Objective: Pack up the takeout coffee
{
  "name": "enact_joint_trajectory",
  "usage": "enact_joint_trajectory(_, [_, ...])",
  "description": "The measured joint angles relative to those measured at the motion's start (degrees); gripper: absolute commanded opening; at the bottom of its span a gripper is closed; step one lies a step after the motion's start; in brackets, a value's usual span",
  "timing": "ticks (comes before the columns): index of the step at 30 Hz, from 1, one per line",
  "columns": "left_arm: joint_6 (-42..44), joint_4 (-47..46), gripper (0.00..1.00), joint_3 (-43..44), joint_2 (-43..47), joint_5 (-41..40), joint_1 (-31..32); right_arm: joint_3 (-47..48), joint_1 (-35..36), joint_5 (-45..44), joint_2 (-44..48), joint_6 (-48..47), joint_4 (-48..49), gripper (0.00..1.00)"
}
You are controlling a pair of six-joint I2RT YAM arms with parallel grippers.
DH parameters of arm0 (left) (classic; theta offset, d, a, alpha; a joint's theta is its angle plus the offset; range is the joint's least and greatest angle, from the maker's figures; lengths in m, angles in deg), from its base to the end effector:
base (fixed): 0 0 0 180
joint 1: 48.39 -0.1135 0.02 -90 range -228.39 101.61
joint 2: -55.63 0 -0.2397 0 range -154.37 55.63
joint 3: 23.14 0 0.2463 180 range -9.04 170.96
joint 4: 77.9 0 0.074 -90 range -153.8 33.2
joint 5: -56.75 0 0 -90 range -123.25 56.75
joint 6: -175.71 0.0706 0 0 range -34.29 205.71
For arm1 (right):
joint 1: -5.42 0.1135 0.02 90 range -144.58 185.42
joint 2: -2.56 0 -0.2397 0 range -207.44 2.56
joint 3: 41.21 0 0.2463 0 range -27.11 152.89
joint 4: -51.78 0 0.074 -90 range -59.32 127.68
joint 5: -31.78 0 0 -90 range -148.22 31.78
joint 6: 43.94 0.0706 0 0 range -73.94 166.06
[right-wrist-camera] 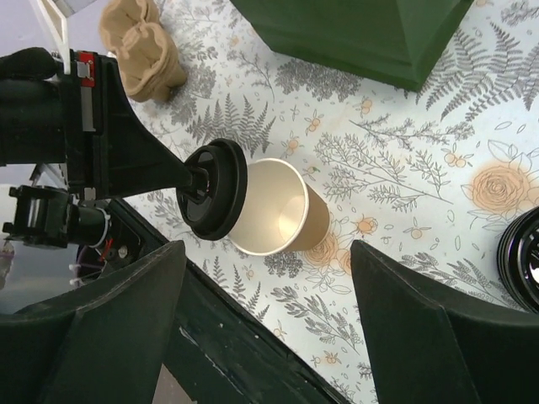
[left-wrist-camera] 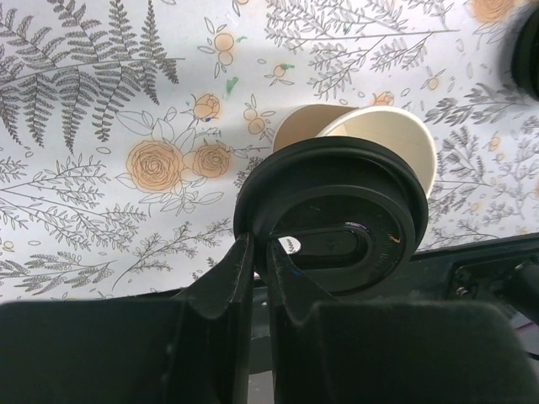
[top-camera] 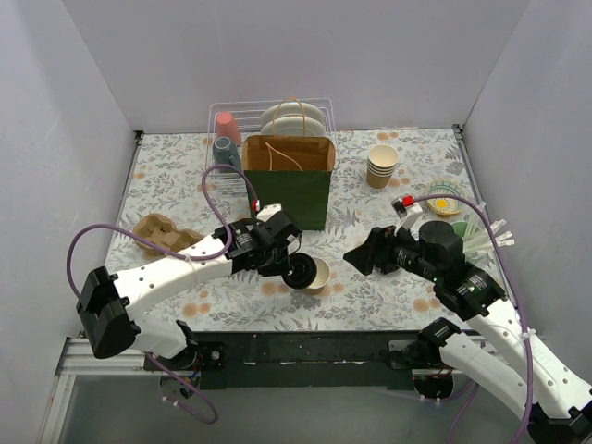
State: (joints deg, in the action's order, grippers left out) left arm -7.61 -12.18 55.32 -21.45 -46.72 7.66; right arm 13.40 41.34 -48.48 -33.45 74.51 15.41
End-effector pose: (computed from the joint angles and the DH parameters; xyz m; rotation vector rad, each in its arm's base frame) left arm 0.1669 -0.2184 0.2245 -0.9500 2.5854 -0.5189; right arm 0.1519 0.1248 0.2892 -0.2519 1.9686 0.9127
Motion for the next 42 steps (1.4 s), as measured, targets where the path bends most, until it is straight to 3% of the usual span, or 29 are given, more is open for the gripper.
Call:
enact_joint_trajectory(18, [-0.1,2.0,0.04,6.5,-8.6,-0.5,1.7,-4.9,0.0,1.4,2.3,0.1,0.9,0.85])
enact_joint_trajectory(32, [0.0,1.4,0.27,8.1,-10.5,0.1,2.6,-7.4,0.0,2.5,1.5,0.2,2.9,0.83])
enact_joint_trajectory(42, [-0.4,0.2,0.38,8.1,-9.6,0.4,2.7,-8.5,0.0,4.7,-1.7,1.2,5.4,0.77])
